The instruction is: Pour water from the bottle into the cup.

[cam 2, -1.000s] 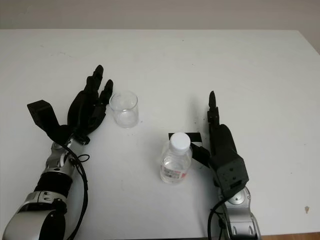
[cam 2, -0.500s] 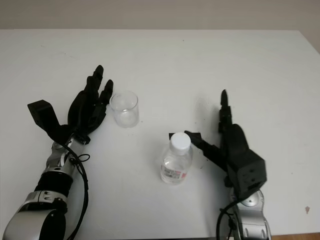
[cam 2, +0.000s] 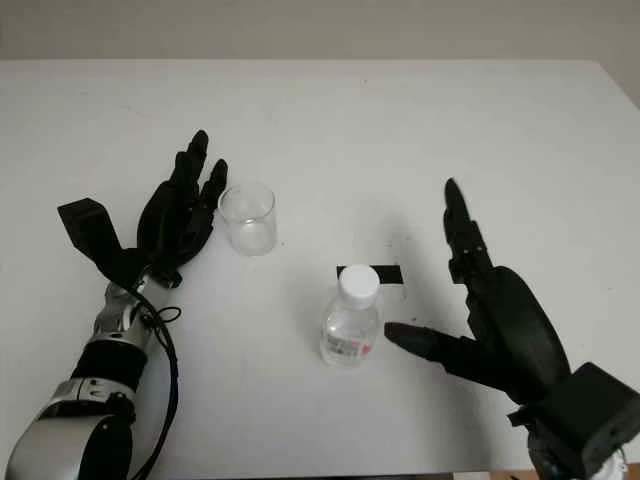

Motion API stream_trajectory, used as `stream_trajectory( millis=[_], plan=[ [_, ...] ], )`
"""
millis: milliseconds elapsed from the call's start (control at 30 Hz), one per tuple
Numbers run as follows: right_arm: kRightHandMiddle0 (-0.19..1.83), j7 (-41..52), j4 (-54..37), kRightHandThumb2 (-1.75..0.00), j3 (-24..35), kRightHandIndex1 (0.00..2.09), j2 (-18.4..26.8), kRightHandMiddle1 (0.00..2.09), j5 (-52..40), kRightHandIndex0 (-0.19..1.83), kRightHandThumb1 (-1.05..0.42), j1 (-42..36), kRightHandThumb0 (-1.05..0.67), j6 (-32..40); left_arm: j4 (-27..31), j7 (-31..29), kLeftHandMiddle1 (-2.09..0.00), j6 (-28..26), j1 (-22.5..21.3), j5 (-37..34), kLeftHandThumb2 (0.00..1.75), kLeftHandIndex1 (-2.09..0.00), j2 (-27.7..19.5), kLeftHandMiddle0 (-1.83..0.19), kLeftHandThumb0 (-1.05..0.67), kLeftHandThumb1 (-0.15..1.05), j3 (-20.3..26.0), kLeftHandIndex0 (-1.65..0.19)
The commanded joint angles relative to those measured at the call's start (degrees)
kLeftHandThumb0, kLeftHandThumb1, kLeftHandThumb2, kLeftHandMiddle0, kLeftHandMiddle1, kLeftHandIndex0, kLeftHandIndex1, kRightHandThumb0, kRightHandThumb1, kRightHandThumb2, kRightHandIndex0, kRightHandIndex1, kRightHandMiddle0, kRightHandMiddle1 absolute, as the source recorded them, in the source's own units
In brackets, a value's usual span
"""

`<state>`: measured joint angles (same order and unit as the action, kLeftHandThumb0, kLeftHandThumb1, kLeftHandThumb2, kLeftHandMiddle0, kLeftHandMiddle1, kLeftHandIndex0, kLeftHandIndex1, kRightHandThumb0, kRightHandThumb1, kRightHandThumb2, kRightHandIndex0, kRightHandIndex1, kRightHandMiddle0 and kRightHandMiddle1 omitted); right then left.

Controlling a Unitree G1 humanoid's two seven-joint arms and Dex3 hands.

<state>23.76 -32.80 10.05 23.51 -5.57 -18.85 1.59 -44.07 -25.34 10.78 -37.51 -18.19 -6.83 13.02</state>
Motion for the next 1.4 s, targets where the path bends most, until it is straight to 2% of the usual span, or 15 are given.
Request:
stream_trajectory(
  millis=[0,233,333,467,600,733,867,1200,1300,1367],
  plan=[
    [-0.19,2.2,-1.89,-0.06,-0.36,0.0,2.03,0.0,-0.65,-0.19,-0.92,-0.89,-0.92,0.13,-0.31,-0.1,0.0,0.17,-0.35,0.25,0.7,0.0,-0.24,0.19,-0.88,1.05,0.07,0.19],
    [-0.19,4.23,-4.66,-0.05,-1.38,0.0,3.66,0.0,-0.22,-0.19,-0.89,-1.08,-0.89,3.28,-0.26,0.17,0.0,0.12,-0.42,0.45,0.7,0.0,-0.37,0.19,-0.89,1.05,0.01,0.19],
    [-0.19,2.89,-4.38,-0.06,-2.59,0.0,3.11,0.0,2.69,-0.19,-0.92,-0.72,-0.95,3.28,-0.54,-0.13,0.0,0.17,-0.52,0.31,0.69,0.0,-0.35,0.19,-0.88,1.05,0.11,0.19],
    [-0.19,0.21,0.58,-0.06,-5.79,0.0,-0.48,0.0,3.68,-0.19,-0.92,1.55,-0.99,0.83,-0.81,0.11,0.0,0.44,-0.63,0.39,0.7,0.0,-0.11,0.19,-0.88,1.05,0.07,0.19],
    [-0.19,-3.49,6.63,-0.04,-9.01,0.0,-4.37,0.0,5.72,-0.19,-0.89,4.57,-0.94,-2.37,-0.95,0.1,0.0,0.63,-0.67,0.42,0.7,0.0,-0.07,0.19,-0.88,1.05,0.06,0.19],
    [-0.19,-7.43,11.69,-0.06,-12.23,0.0,-6.5,0.0,10.76,-0.19,-0.91,7.63,-0.99,-5.14,-0.88,0.08,0.0,0.64,-0.59,0.32,0.69,0.0,-0.14,0.19,-0.89,1.05,0.16,0.19],
    [-0.19,-7.93,16.0,-0.06,-14.32,0.0,-7.78,0.0,11.05,-0.19,-0.92,10.17,-0.99,-7.93,-0.91,0.22,0.0,0.69,-0.6,0.17,0.68,0.0,-0.02,0.19,-0.88,1.05,0.3,0.19],
    [-0.19,-5.4,18.15,-0.05,-18.52,0.0,-7.74,0.0,11.8,-0.19,-0.9,13.55,-0.97,-7.56,-1.54,0.49,0.0,1.44,-0.84,0.17,0.68,0.0,0.42,0.19,-0.88,1.05,0.33,0.19],
    [-0.19,-5.02,18.48,-0.04,-18.86,0.0,-9.7,0.0,8.67,-0.19,-0.87,13.93,-0.95,-8.28,-1.64,0.28,0.0,1.52,-0.81,0.06,0.68,0.0,0.49,0.19,-0.88,1.05,0.32,0.19],
    [-0.13,-4.95,18.66,-0.03,-18.78,0.04,-11.26,0.03,5.74,-0.12,-0.83,14.03,-0.89,-8.06,-1.77,0.09,0.0,1.74,-0.79,0.05,0.68,0.0,0.53,0.19,-0.88,1.05,0.28,0.19]
  ],
)
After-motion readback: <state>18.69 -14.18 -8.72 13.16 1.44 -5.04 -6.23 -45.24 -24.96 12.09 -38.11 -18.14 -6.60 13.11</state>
